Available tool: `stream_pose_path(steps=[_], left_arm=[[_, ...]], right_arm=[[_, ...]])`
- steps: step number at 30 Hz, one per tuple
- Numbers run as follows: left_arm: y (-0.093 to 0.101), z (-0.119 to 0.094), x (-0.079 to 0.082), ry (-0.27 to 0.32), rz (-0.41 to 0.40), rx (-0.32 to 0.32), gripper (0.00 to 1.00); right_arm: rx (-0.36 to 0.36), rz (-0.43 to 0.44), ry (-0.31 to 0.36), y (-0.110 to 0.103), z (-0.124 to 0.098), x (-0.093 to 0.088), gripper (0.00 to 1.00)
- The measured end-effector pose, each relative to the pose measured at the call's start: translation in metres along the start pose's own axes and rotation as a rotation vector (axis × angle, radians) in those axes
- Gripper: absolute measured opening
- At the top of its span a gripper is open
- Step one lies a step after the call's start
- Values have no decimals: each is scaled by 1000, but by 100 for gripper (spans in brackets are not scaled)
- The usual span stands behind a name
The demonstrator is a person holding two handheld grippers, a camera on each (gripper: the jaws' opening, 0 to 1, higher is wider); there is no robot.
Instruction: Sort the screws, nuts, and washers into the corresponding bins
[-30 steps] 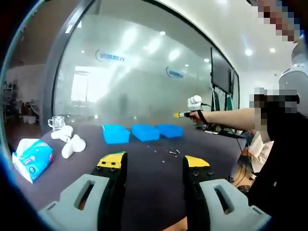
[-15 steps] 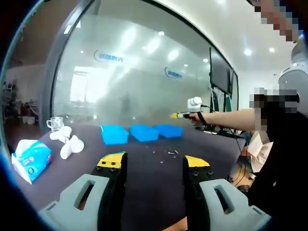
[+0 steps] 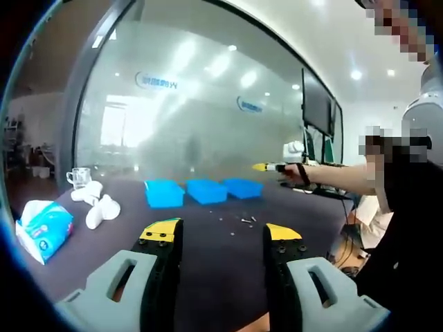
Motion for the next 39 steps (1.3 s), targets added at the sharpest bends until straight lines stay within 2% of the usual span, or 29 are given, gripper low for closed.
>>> stream_pose_path(steps=[6, 10, 14, 21, 25, 32, 39], left_arm=[[2, 4, 2, 3, 2, -9, 46], [2, 7, 1, 1, 6, -15, 46], [4, 12, 2, 7, 0, -16, 46], [9, 17, 4, 7, 8, -31, 47], [11, 19, 6, 12, 9, -37, 47], [16, 22, 2, 4, 15, -52, 47], [19, 21, 0, -6, 32, -59, 47]], right_arm=[[86, -11, 42, -41, -37, -3, 27], [145, -21, 43, -68, -61, -10, 29], [202, 13, 77, -92, -83, -14, 32], [245, 40, 116, -127, -119, -25, 32], [250, -36, 98, -139, -138, -34, 33], [270, -2, 103, -148, -170, -48, 33], [239, 25, 102, -144, -198, -54, 33]])
Point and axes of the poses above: the point that each gripper's makers call its tool centre point, and the gripper's own axes: z roughly forward along the fingers, y roughly to its right, x roughly out of its top, the point moved 4 cm from there along -z, roughly backward along the fingers, and after that the axes turned 15 degrees about x, right-handed, at the moved point
